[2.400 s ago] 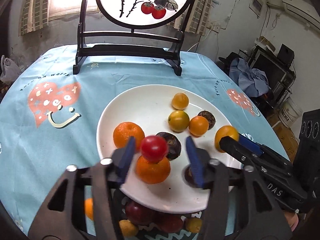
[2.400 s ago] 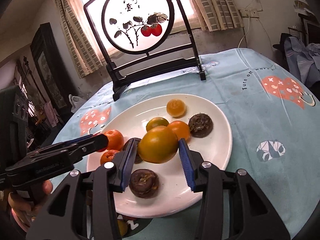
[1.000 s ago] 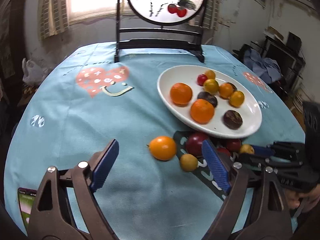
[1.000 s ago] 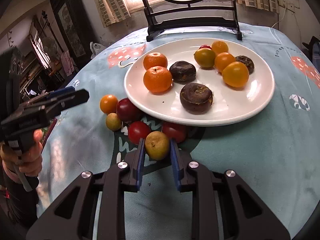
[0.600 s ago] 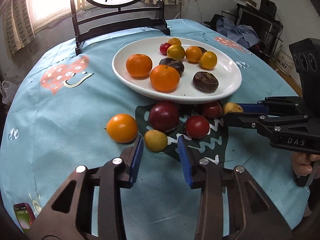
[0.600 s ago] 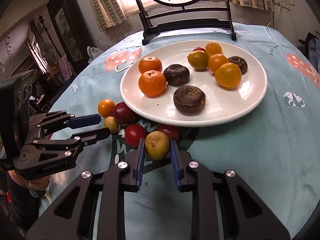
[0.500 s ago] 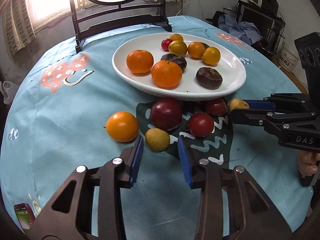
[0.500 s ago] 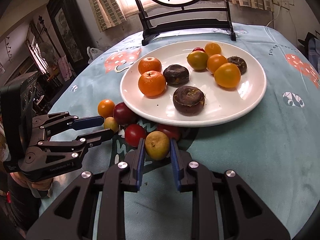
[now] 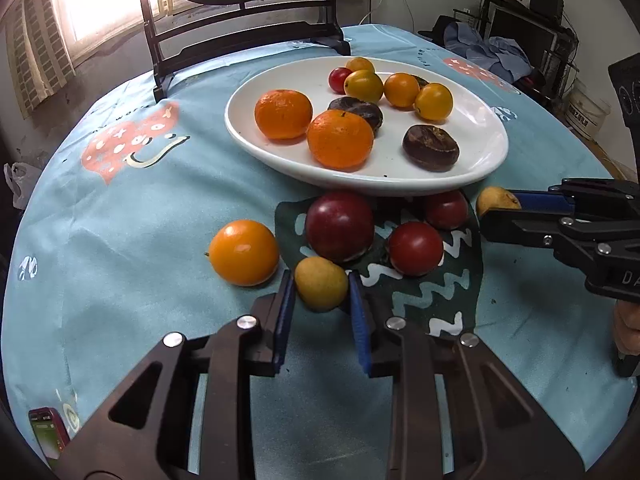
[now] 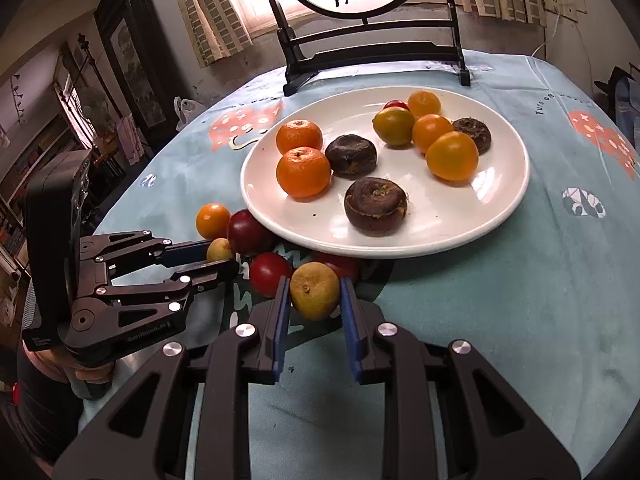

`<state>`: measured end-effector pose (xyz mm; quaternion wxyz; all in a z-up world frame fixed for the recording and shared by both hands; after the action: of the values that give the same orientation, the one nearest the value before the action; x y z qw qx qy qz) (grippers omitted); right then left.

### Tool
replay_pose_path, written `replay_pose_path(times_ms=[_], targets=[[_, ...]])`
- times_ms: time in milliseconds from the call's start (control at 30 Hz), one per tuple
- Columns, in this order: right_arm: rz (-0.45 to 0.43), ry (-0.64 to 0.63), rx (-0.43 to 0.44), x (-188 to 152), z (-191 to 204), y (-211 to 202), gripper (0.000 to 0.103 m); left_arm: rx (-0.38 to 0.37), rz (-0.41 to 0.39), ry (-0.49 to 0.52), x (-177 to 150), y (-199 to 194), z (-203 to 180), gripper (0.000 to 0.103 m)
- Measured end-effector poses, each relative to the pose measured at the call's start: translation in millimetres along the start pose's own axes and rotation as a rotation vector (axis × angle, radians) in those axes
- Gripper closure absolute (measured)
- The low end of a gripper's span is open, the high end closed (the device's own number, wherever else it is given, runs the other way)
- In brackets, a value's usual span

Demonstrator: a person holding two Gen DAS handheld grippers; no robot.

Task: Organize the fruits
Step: 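Grasp an olive-yellow fruit with the right tool while the left tool grasps a small yellow fruit, then lower both yellow fruits onto the white plate and open both tools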

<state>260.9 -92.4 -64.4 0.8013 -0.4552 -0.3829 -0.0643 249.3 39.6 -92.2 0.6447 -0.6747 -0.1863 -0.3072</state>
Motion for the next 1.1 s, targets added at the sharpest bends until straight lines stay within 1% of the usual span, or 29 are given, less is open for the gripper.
replay_pose_path(times_ms=[33, 100, 167, 267, 300, 367, 400, 467, 567, 600, 633, 667, 700, 733, 767, 800, 867, 933, 967, 1033, 1100], targets=[[0.001, -0.001, 0.012, -0.4, 1.1, 0.1, 0.078, -0.008, -0.006, 0.002, 0.2, -3.0, -1.2, 0.076], [-0.005, 0.001, 0.064, 0.4, 5.3, -1.7, 0.078, -0.039, -0.032, -0.009, 0.2, -13.3, -2.5, 0.076], [-0.036, -0.001, 0.100, 4.2, 8.8, -7.0, 0.078, -0.100, -0.070, -0.058, 3.2, -26.8, -1.3, 0.076], [-0.149, 0.044, 0.114, 20.6, 1.4, -20.4, 0.078, -0.203, -0.148, -0.175, 27.2, -44.6, 5.1, 0.076], [-0.185, 0.066, 0.093, 26.5, -4.6, -23.1, 0.078, -0.205, -0.171, -0.193, 37.3, -47.1, 6.3, 0.076], [-0.242, 0.105, 0.021, 37.8, -20.1, -25.3, 0.078, -0.161, -0.206, -0.206, 60.0, -45.1, 7.4, 0.076], [-0.265, 0.127, -0.017, 43.2, -29.3, -25.4, 0.078, -0.148, -0.211, -0.211, 69.5, -40.3, 7.4, 0.076], [-0.289, 0.168, -0.057, 52.5, -45.6, -23.4, 0.078, -0.130, -0.203, -0.225, 86.0, -24.8, 7.0, 0.076], [-0.301, 0.179, -0.120, 63.4, -62.0, -16.1, 0.078, -0.100, -0.177, -0.232, 98.6, -0.8, 3.0, 0.075], [-0.304, 0.176, -0.140, 66.0, -65.9, -13.1, 0.073, -0.079, -0.167, -0.253, 100.6, 6.2, 4.0, 0.064], [-0.304, 0.172, -0.168, 67.5, -70.0, -11.4, 0.068, -0.065, -0.162, -0.277, 100.5, 9.0, 6.1, 0.051], [-0.301, 0.169, -0.202, 67.0, -72.9, -11.4, 0.058, -0.065, -0.168, -0.287, 99.6, 7.0, 7.4, 0.032], [-0.303, 0.168, -0.219, 66.1, -73.2, -14.4, 0.057, -0.071, -0.186, -0.282, 98.4, 0.4, 8.9, 0.029], [-0.313, 0.166, -0.207, 63.7, -71.3, -20.2, 0.057, -0.062, -0.204, -0.275, 97.7, -7.9, 12.4, 0.029], [-0.323, 0.159, -0.188, 62.4, -67.0, -25.4, 0.056, -0.031, -0.226, -0.276, 96.2, -18.4, 18.1, 0.026], [-0.336, 0.139, -0.161, 60.7, -58.5, -31.0, 0.055, 0.008, -0.250, -0.287, 94.2, -28.6, 25.8, 0.018], [-0.341, 0.077, -0.111, 55.5, -37.8, -37.5, 0.054, 0.098, -0.302, -0.317, 87.0, -48.8, 44.1, 0.010], [-0.321, 0.002, -0.040, 50.0, -13.3, -37.8, 0.052, 0.180, -0.319, -0.342, 74.5, -59.6, 63.4, 0.005], [-0.297, -0.033, -0.004, 46.8, -2.0, -35.3, 0.051, 0.223, -0.310, -0.361, 66.1, -61.0, 73.7, 0.005], [-0.232, -0.109, 0.065, 36.9, 19.7, -25.4, 0.051, 0.278, -0.263, -0.407, 49.2, -56.8, 92.3, 0.005], [-0.173, -0.177, 0.083, 27.4, 36.1, -15.5, 0.051, 0.291, -0.199, -0.459, 33.7, -49.3, 107.7, 0.005]])
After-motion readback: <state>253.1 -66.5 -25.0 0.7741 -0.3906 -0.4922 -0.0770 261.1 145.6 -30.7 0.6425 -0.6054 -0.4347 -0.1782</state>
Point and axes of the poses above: each gripper's, at about its wrist camera, not at the fingertips, and y roughly the way its jaws point, z to its left, x to its top, the point moved 5 cm from there along y, roughly the way its jaws point, and after that the axes turned 3 degrees about -z, right-handed, at the moved point
